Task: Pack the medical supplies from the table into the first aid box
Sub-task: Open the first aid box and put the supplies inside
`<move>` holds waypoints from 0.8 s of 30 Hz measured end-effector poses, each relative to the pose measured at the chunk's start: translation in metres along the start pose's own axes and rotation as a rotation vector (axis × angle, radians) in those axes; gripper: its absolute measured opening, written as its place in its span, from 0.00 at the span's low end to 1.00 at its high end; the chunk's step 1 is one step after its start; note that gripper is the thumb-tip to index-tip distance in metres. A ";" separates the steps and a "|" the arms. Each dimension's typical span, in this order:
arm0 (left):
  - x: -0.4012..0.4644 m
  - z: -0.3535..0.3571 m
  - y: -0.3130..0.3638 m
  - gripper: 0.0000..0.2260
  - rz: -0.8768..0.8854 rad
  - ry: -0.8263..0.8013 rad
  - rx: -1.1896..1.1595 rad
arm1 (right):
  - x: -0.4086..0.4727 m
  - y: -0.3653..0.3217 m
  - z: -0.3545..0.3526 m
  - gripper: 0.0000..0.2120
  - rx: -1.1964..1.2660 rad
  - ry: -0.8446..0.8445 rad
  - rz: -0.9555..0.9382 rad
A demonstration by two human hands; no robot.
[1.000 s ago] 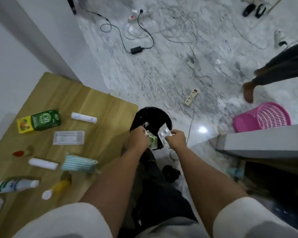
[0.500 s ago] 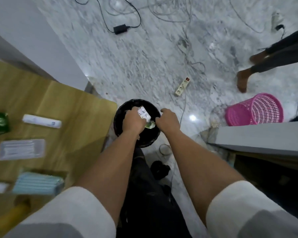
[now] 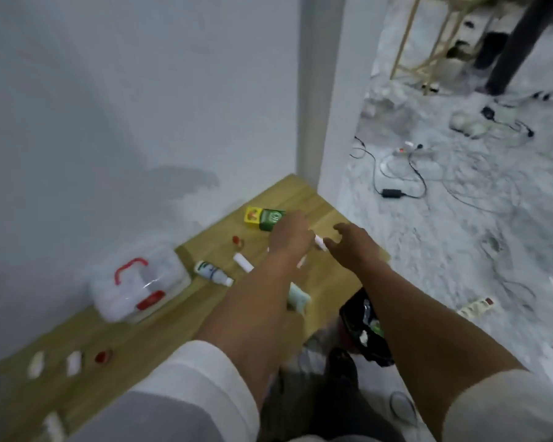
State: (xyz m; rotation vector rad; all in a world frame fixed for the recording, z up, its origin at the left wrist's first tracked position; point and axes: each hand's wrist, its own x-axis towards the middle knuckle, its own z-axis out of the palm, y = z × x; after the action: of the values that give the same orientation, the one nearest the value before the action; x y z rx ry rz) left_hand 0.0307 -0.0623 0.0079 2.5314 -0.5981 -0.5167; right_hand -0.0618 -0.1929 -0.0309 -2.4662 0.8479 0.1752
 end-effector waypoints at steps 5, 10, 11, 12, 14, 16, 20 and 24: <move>-0.050 -0.090 -0.107 0.19 -0.196 0.203 -0.019 | -0.012 -0.133 0.012 0.21 -0.032 -0.036 -0.279; -0.103 -0.138 -0.222 0.20 -0.401 0.356 -0.072 | -0.027 -0.237 0.061 0.28 -0.001 -0.147 -0.447; -0.113 -0.142 -0.242 0.19 -0.437 0.381 -0.082 | -0.029 -0.253 0.074 0.28 0.015 -0.185 -0.452; -0.121 -0.144 -0.261 0.18 -0.477 0.400 -0.097 | -0.031 -0.268 0.088 0.28 0.035 -0.224 -0.452; -0.134 -0.141 -0.296 0.19 -0.547 0.415 -0.137 | -0.034 -0.293 0.117 0.28 0.084 -0.307 -0.431; -0.141 -0.131 -0.330 0.24 -0.611 0.425 -0.214 | -0.034 -0.309 0.148 0.31 0.140 -0.379 -0.387; -0.137 -0.105 -0.378 0.35 -0.670 0.458 -0.401 | -0.033 -0.322 0.211 0.35 0.268 -0.378 -0.308; -0.125 -0.085 -0.393 0.35 -0.648 0.518 -0.492 | -0.034 -0.318 0.260 0.34 0.480 -0.208 -0.246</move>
State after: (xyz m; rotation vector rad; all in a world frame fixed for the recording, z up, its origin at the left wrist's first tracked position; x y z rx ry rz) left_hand 0.0887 0.3406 -0.1013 2.1921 0.4980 -0.1600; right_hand 0.1149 0.1715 -0.1053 -2.0326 0.4305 0.1202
